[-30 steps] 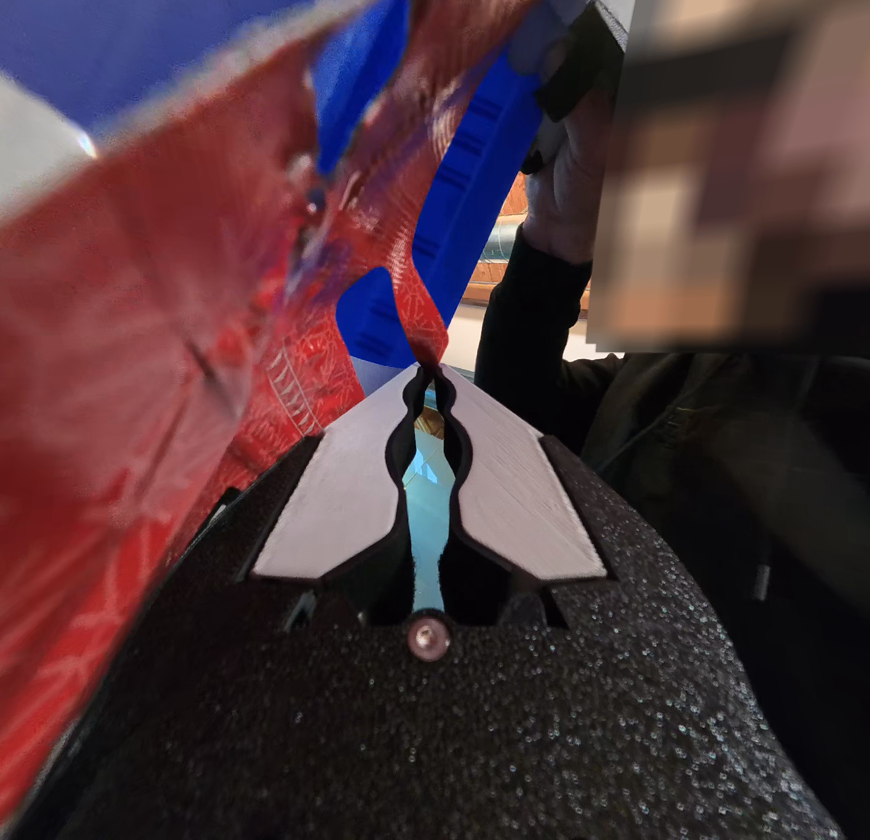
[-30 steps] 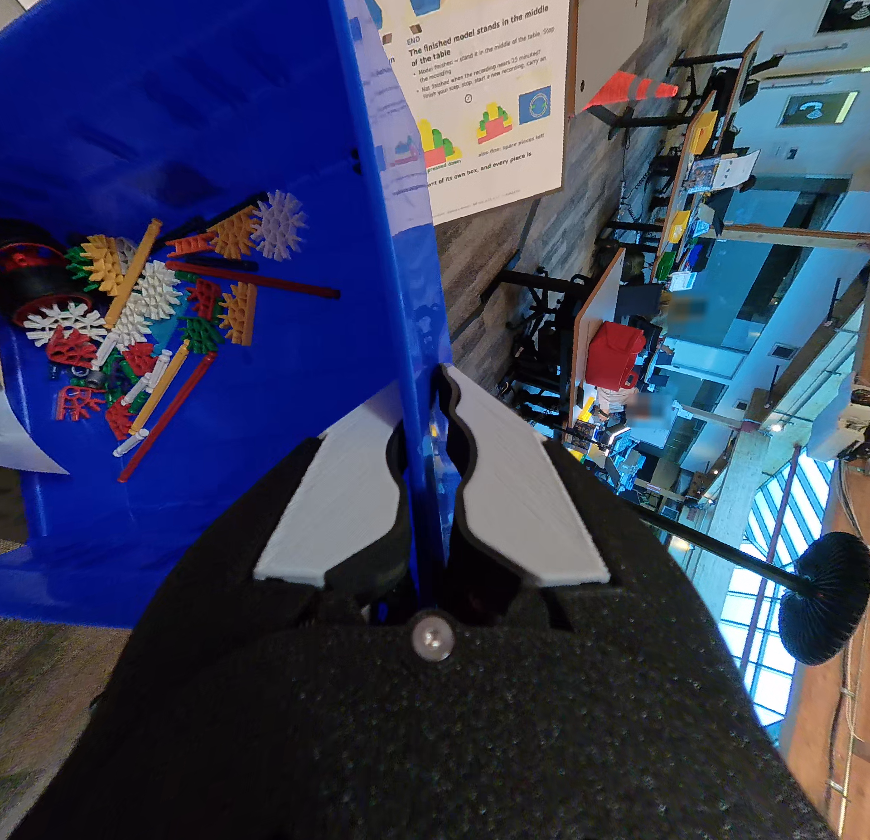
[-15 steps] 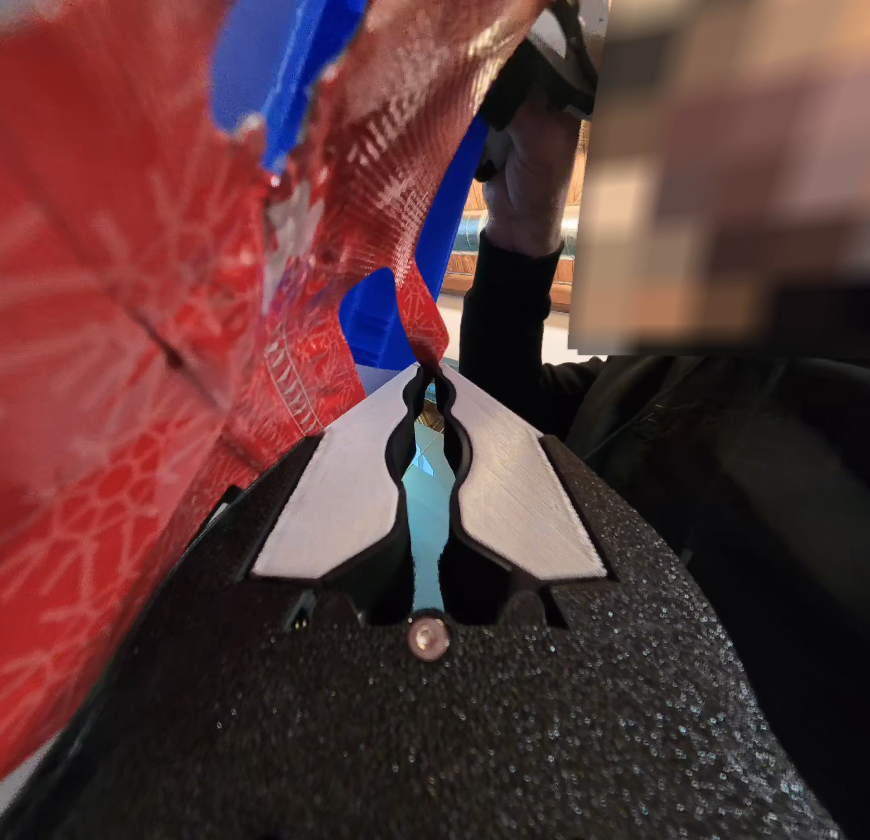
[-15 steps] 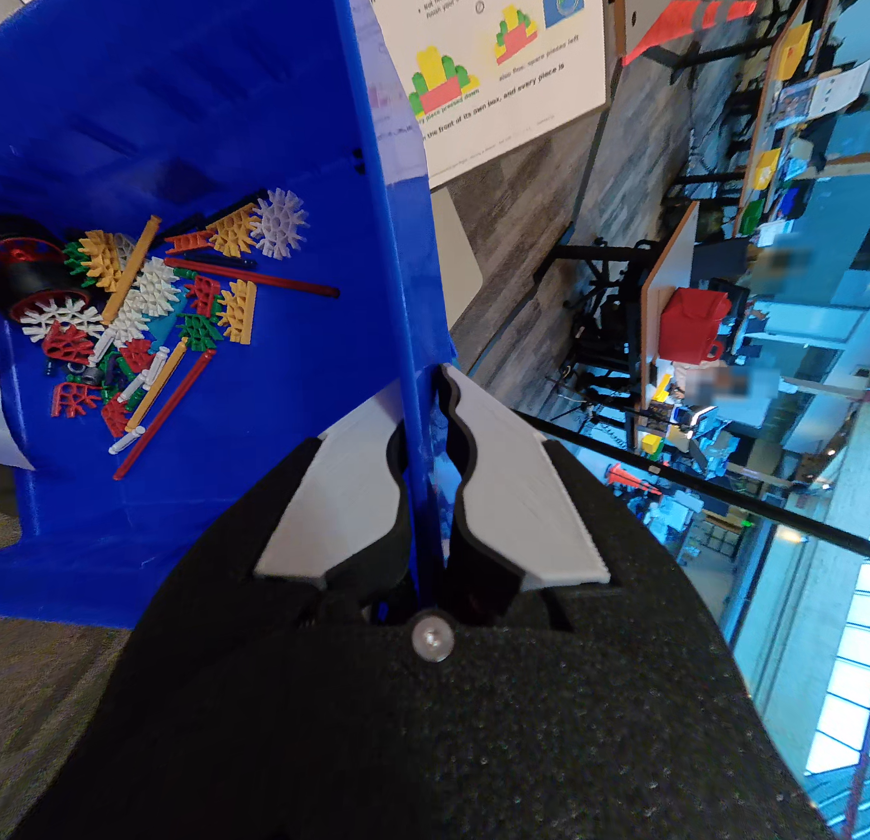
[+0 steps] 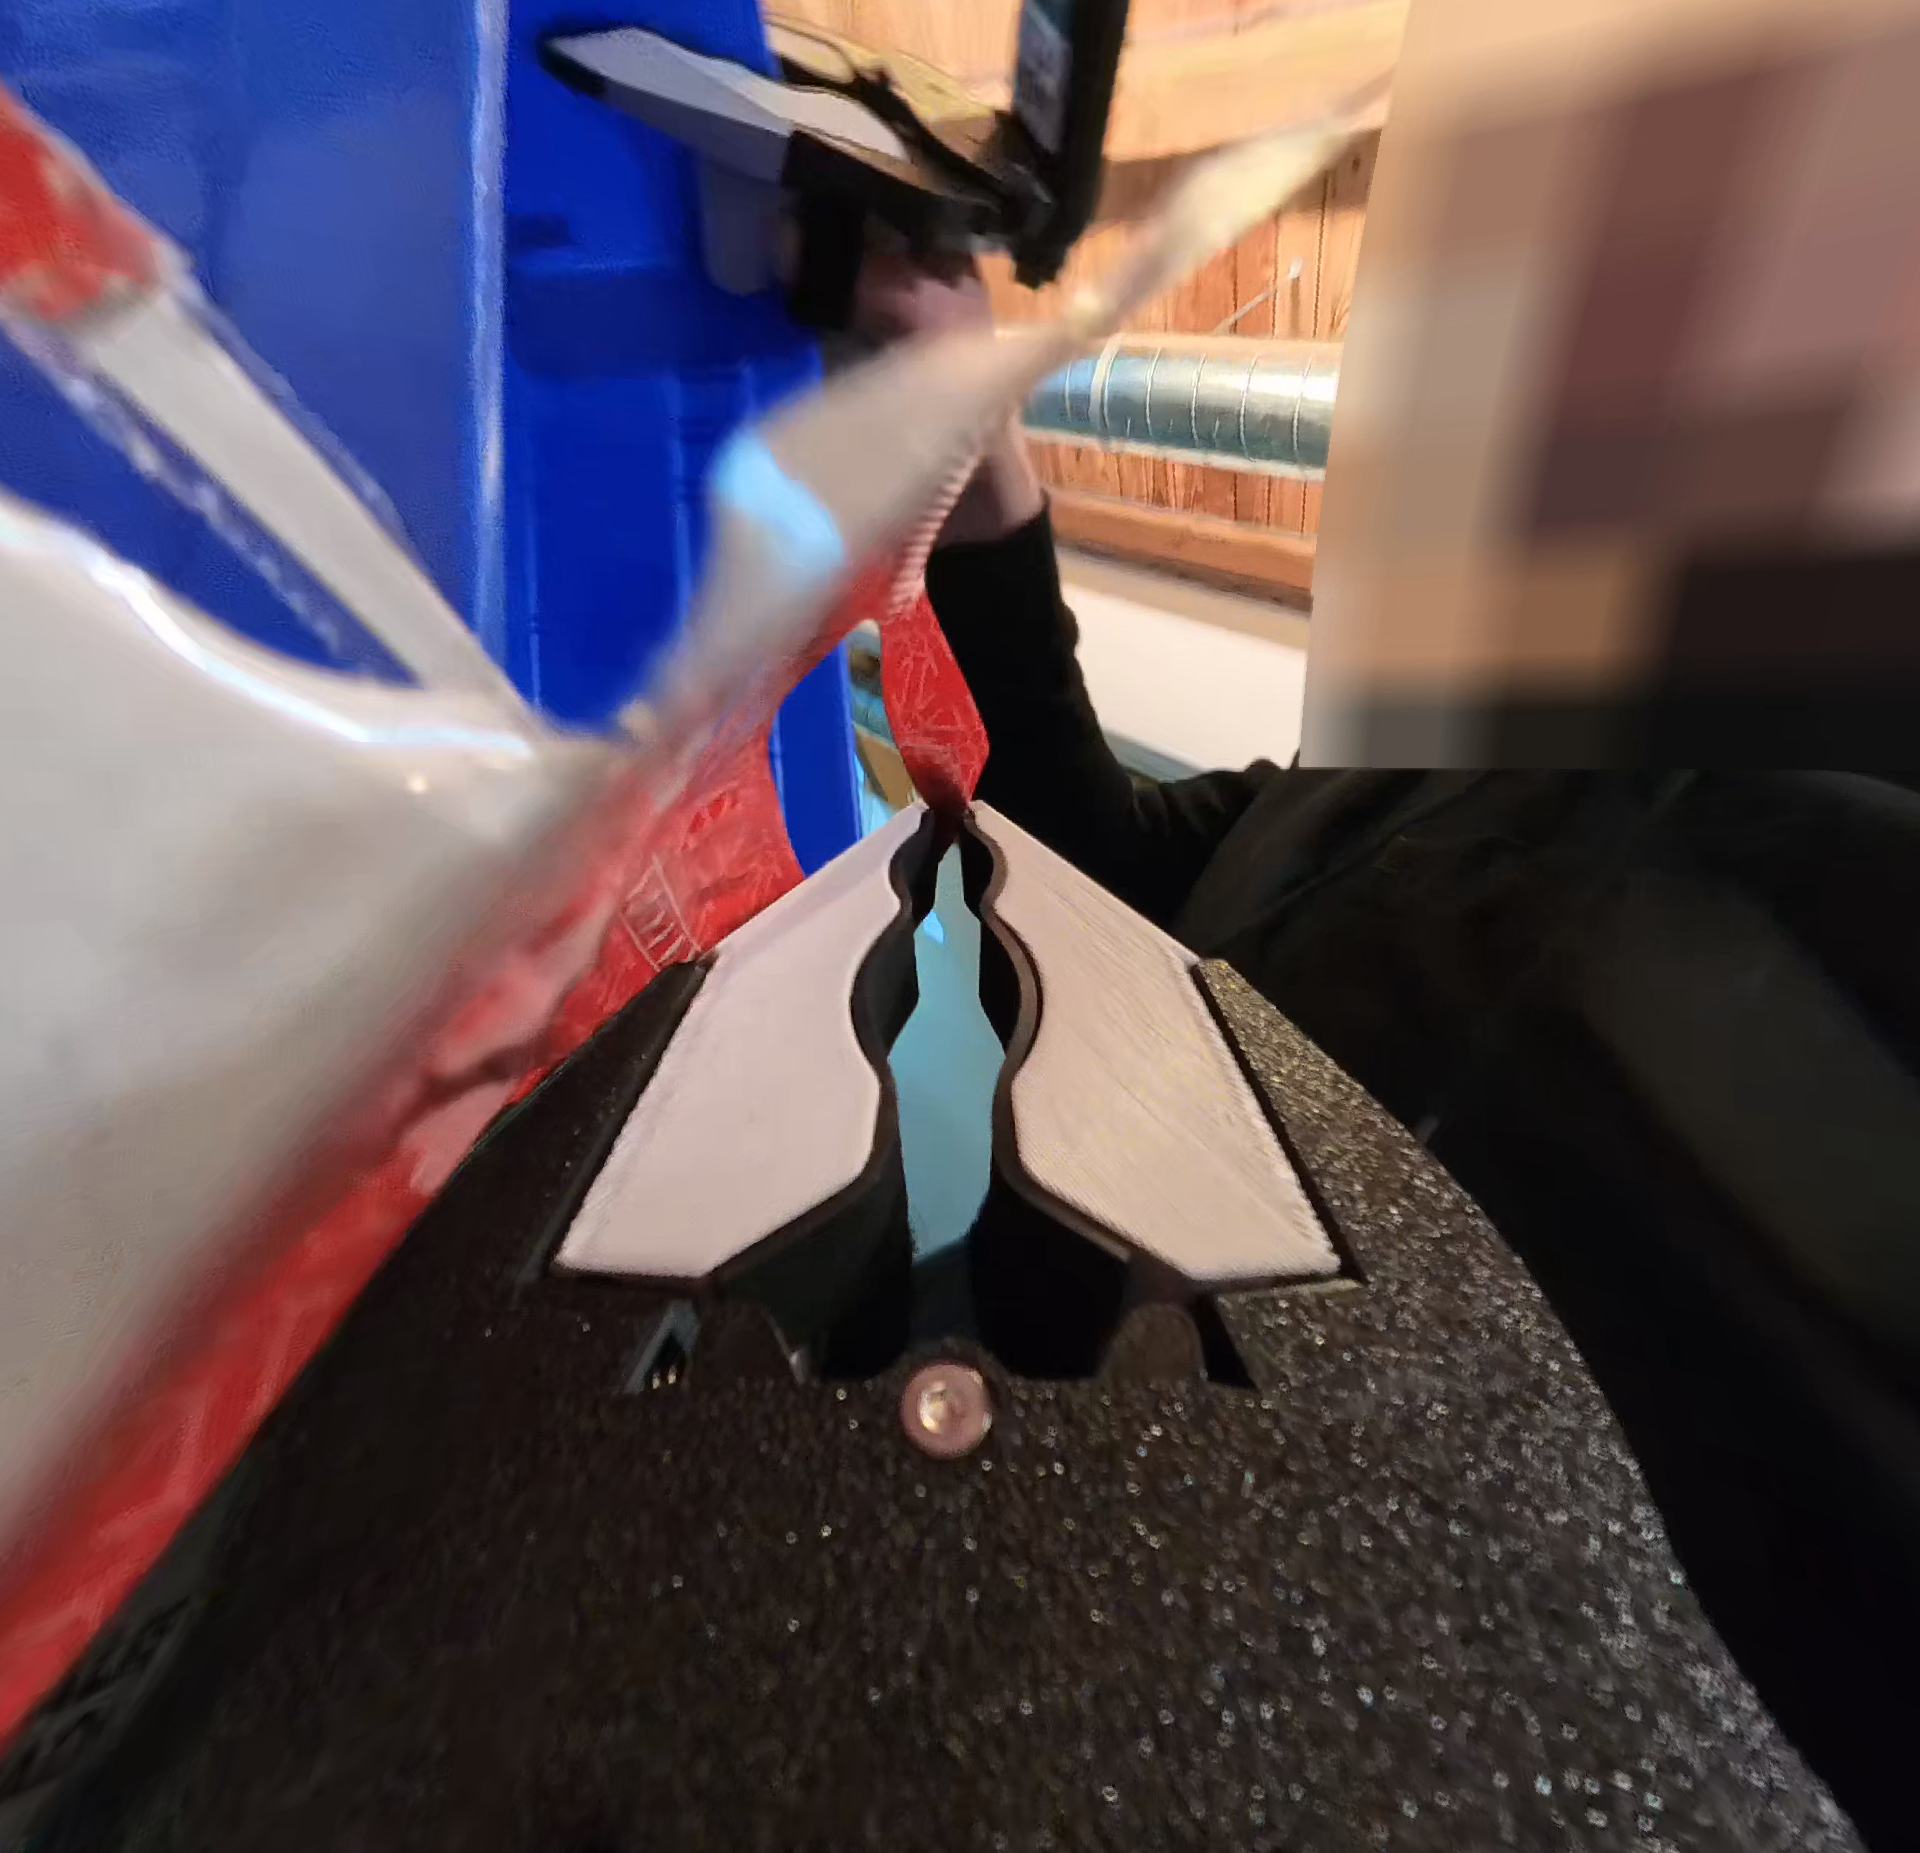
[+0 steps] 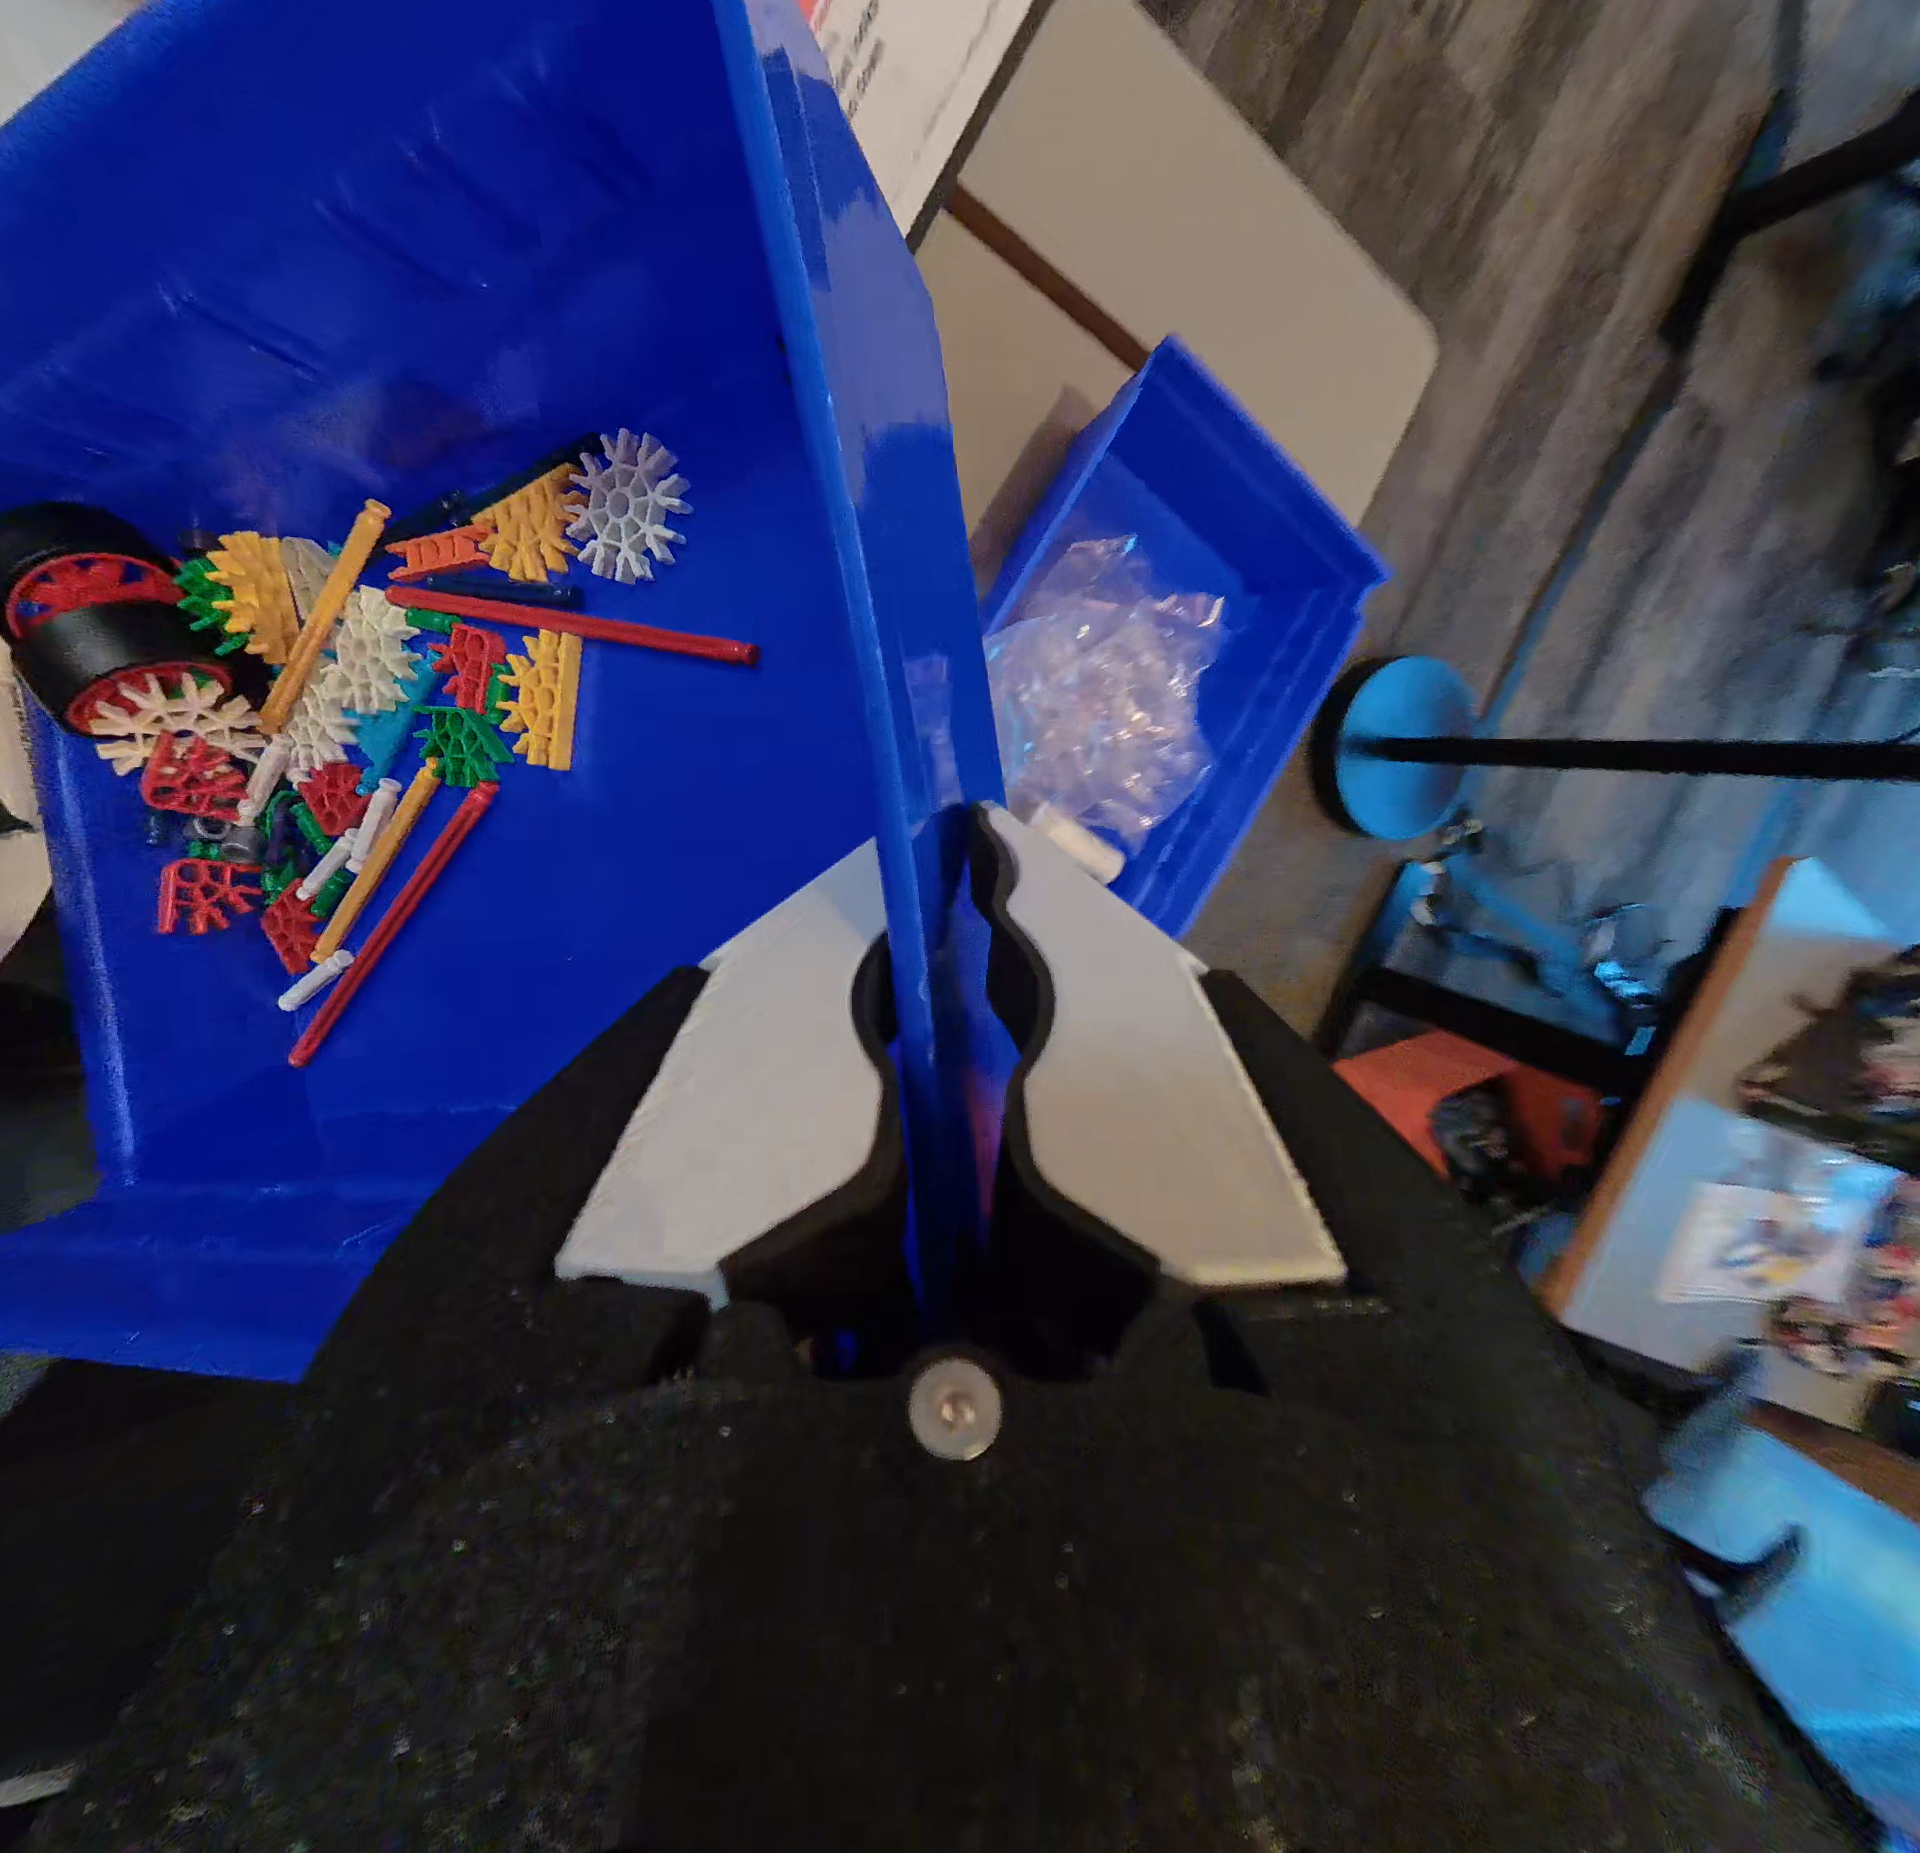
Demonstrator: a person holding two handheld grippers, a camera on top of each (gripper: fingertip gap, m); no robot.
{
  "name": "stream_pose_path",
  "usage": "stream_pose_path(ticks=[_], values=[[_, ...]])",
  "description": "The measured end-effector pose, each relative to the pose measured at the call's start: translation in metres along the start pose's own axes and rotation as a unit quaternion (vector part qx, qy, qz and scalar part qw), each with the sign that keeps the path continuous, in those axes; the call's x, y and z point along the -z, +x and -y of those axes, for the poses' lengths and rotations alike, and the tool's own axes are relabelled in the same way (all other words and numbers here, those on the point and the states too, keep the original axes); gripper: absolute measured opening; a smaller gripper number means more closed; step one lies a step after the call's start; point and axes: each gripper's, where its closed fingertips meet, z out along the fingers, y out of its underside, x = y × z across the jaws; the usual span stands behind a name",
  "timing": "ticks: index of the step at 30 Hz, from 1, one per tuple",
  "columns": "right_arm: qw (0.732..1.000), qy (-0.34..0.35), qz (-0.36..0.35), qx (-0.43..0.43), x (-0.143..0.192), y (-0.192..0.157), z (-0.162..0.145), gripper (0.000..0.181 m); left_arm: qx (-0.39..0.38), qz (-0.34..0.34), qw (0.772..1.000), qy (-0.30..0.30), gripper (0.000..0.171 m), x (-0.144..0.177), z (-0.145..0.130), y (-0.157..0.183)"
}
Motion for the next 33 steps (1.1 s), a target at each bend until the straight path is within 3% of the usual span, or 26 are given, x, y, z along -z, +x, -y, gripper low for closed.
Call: stream_pose_path(ticks=[6, 13, 33], values=[[0.990, 0.006, 0.090, -0.107, -0.029, -0.012, -0.057, 0.002, 0.015, 0.000, 0.999, -0.038, 0.001, 0.003, -0.016, 0.012], [0.959, 0.006, 0.184, -0.217, -0.068, -0.043, -0.114, 0.002, 0.024, 0.003, 0.998, -0.066, 0.001, 0.007, -0.022, 0.021], [0.867, 0.043, 0.337, -0.365, -0.138, -0.118, -0.180, 0.002, 0.019, 0.031, 0.997, -0.064, 0.001, 0.024, -0.015, 0.038]])
